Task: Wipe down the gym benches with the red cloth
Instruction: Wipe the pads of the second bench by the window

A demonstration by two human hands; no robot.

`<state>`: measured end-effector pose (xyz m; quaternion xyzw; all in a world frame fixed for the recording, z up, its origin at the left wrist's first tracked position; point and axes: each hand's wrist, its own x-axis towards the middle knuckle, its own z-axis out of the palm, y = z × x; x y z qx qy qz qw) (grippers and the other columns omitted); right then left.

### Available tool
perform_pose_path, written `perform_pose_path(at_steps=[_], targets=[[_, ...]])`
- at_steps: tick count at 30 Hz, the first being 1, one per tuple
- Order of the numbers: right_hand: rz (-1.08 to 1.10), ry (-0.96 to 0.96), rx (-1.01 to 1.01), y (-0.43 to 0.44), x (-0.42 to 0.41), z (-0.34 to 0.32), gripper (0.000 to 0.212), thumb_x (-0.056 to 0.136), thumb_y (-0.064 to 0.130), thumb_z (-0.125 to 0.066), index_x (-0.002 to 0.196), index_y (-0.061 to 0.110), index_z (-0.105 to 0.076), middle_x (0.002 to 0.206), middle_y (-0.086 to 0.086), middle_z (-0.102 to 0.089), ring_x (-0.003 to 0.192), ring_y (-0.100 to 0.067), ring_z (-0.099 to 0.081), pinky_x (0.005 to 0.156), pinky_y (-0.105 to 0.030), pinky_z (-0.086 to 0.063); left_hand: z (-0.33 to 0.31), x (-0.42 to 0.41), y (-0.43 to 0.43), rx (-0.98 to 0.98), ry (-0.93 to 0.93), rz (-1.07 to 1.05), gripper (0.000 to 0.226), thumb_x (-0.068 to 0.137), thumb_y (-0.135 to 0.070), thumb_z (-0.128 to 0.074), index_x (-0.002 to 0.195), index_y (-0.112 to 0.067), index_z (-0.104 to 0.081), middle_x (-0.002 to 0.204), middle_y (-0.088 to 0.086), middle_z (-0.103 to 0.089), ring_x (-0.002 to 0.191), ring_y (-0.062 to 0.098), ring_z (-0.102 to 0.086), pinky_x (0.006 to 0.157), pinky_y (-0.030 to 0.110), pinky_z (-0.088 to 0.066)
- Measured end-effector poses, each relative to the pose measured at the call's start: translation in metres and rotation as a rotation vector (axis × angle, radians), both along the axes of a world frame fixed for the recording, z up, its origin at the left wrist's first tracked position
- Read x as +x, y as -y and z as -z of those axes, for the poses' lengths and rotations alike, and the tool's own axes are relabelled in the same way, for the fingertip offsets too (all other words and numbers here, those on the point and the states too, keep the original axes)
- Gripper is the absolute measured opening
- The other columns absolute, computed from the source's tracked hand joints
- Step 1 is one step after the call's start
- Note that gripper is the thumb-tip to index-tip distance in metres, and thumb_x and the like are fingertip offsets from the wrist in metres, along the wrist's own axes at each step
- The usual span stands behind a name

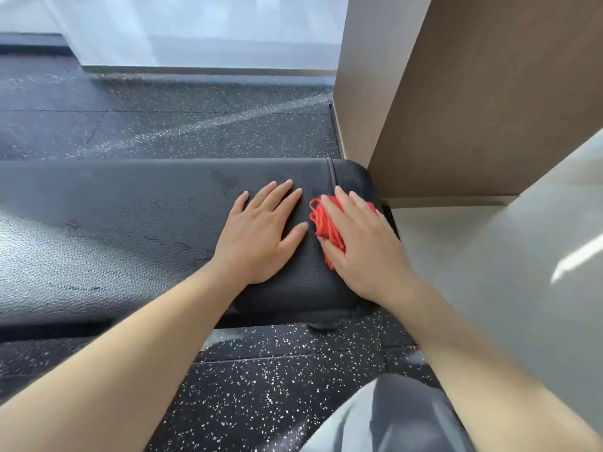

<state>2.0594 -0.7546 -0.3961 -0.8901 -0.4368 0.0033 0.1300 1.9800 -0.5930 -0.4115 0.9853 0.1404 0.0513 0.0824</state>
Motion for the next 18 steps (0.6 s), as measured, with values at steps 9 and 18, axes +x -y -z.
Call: perform_pose_path(at_steps=[9,18], targets=[[0.051,-0.049,-0.048,-0.040,0.037,-0.002,0.058,0.096,0.041,-0.036,0.148,0.021,-0.019,0.158,-0.006,-0.008,0.145,-0.024,-0.007,0.116,-0.045,-0.013,-0.002,-0.002,0.002,0.009,0.008,0.001,0.074,0.082,-0.062,-0.009,0.148,-0.031,-0.019,0.157,-0.012,-0.015,0.145,0.009,-0.009,0.117,0.040,-0.007],[0.067,-0.057,-0.067,-0.007,0.016,-0.001,0.061,0.097,0.044,-0.034,0.149,0.019,-0.014,0.159,-0.005,-0.006,0.146,-0.023,-0.004,0.115,-0.046,-0.009,-0.014,0.023,0.008,-0.137,0.033,-0.089,0.050,0.096,-0.034,-0.034,0.144,-0.020,-0.025,0.155,-0.005,-0.023,0.144,0.011,-0.015,0.117,0.041,-0.005]])
